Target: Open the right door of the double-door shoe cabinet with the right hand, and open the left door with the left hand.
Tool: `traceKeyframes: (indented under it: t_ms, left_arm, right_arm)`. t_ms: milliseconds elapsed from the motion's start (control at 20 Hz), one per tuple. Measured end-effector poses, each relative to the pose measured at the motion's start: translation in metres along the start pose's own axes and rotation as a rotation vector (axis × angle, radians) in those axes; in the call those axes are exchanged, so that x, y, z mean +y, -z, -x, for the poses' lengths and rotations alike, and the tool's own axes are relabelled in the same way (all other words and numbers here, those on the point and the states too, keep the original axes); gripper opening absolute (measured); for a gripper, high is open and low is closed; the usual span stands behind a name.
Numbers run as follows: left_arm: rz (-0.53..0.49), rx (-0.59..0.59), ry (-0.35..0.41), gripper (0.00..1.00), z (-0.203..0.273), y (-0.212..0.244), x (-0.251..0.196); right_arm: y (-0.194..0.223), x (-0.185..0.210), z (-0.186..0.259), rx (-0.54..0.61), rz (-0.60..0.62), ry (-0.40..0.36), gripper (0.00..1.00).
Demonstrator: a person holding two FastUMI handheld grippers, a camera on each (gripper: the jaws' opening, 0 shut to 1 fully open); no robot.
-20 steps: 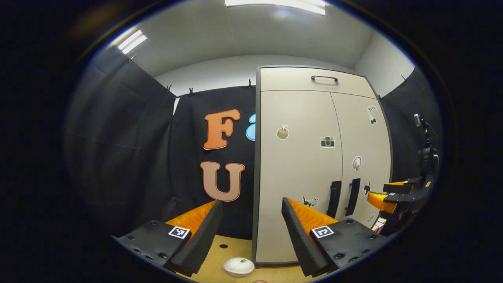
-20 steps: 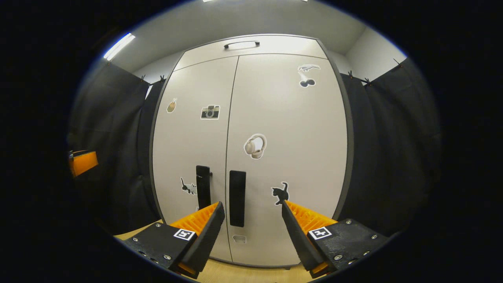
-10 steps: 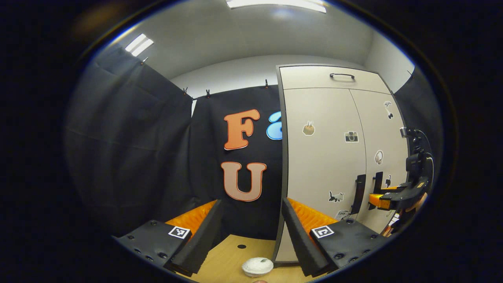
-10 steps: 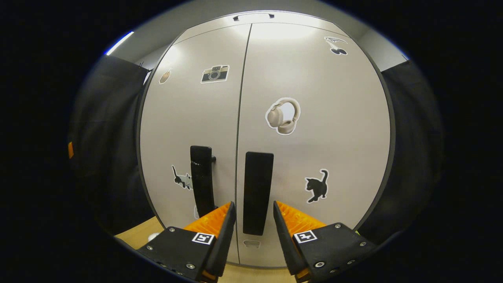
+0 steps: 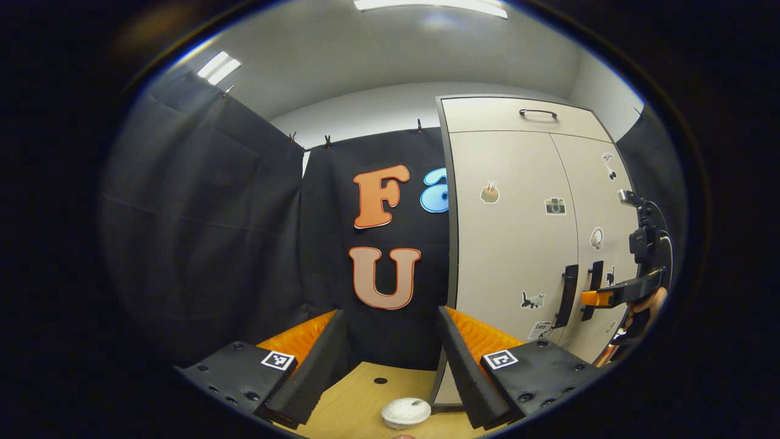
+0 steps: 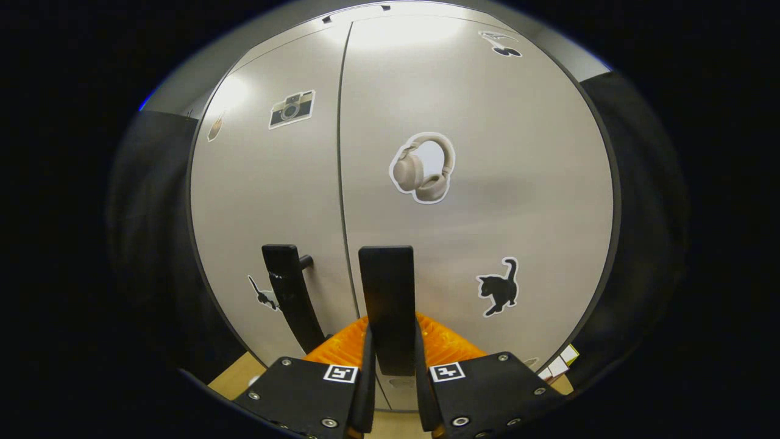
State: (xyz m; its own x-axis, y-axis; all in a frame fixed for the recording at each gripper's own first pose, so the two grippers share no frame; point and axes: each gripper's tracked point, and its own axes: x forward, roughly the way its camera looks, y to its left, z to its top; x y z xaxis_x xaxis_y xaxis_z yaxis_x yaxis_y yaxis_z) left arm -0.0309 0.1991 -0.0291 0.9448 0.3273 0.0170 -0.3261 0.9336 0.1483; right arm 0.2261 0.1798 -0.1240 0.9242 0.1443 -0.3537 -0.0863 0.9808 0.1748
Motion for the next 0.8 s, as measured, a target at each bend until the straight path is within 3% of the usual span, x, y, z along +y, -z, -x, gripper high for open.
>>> traceKeyframes:
  t_ms: [200, 800]
  left_arm:
    - [0.024, 0.017, 0.018, 0.96, 0.003, 0.005, -0.009]
    - [0.042, 0.058, 0.07, 0.96, 0.015, 0.012, -0.055]
  right_arm:
    - [0.002, -0.001, 0.003, 0.003, -0.008, 0.01, 0.17]
    - [0.012, -0.012, 0.068, 0.005, -0.036, -0.097, 0.17]
